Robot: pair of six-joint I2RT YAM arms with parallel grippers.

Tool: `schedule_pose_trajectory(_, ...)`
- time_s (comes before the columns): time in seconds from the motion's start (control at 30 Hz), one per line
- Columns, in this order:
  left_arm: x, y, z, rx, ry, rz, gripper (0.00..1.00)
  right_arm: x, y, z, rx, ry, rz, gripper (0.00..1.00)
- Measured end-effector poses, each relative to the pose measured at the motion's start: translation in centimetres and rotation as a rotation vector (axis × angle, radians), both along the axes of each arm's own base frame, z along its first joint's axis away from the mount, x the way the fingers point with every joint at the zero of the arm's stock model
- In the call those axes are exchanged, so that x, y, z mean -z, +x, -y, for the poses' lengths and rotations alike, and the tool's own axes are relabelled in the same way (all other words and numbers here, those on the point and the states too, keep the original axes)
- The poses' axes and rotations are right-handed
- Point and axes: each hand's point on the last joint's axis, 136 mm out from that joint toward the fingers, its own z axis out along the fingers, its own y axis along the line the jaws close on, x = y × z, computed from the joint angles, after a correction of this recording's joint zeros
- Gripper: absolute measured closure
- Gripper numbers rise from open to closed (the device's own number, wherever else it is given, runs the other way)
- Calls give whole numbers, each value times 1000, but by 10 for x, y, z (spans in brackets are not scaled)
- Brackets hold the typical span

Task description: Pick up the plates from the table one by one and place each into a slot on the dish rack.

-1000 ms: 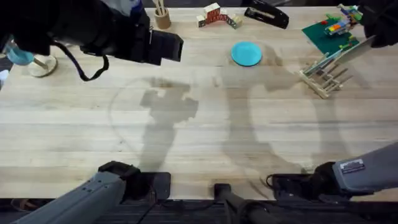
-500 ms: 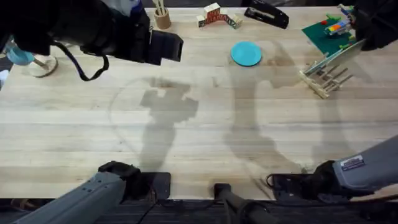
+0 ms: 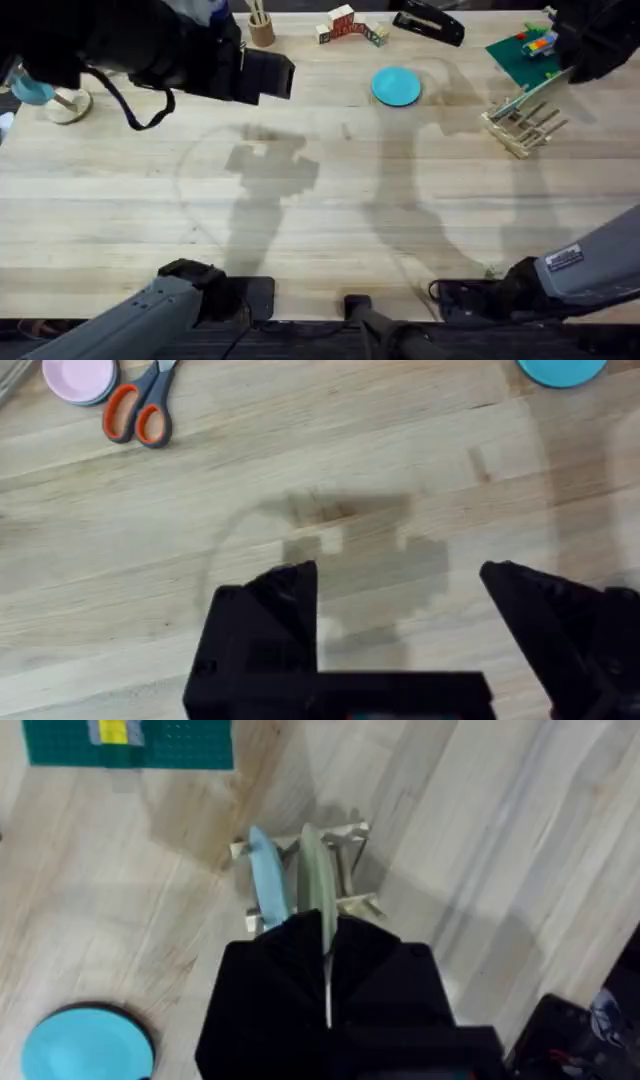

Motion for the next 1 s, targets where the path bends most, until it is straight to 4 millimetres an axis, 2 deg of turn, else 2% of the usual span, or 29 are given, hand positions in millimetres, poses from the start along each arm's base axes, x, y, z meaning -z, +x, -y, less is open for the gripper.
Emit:
schedule_pose_trajectory(0.53, 0, 0, 0, 0, 0, 0, 6, 2, 4, -3, -22, 17, 4, 972)
schedule_pose_trajectory(1.0, 0, 0, 0, 0, 0, 0, 6, 17, 7, 0, -17, 25, -35, 972)
